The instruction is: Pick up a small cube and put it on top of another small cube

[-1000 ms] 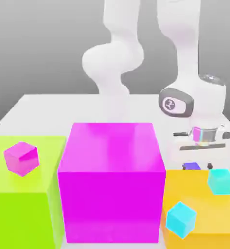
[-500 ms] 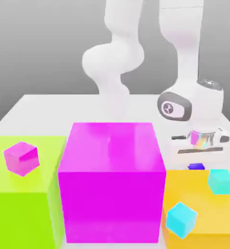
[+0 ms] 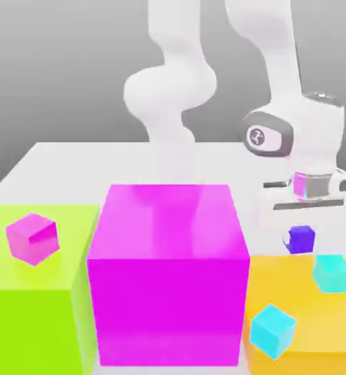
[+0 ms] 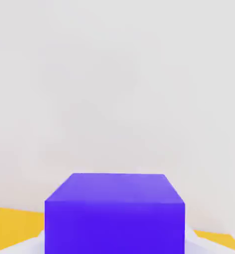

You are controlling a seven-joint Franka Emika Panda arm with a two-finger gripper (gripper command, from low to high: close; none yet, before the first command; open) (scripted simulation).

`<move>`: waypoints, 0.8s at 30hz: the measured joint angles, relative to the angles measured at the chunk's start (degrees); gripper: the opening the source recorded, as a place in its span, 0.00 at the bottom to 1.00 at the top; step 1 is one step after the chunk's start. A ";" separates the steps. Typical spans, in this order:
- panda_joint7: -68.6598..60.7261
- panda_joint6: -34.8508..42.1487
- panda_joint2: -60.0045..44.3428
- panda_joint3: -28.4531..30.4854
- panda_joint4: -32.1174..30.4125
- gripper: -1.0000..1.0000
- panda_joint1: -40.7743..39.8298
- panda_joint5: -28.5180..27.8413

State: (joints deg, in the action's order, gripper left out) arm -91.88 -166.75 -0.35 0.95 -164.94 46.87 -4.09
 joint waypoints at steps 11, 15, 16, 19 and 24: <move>-18.45 13.27 2.15 0.80 9.23 0.00 -2.65 4.38; -28.08 21.13 3.51 1.84 15.87 0.00 -4.09 3.90; -30.37 23.02 3.87 2.26 17.49 0.00 -4.30 3.69; -34.48 25.46 3.64 2.77 20.33 0.00 -4.96 3.18; -35.10 20.89 -0.61 2.23 20.06 0.00 -5.88 3.13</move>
State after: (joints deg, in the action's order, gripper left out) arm -126.98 -145.86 -0.96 3.18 -144.87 40.99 -0.96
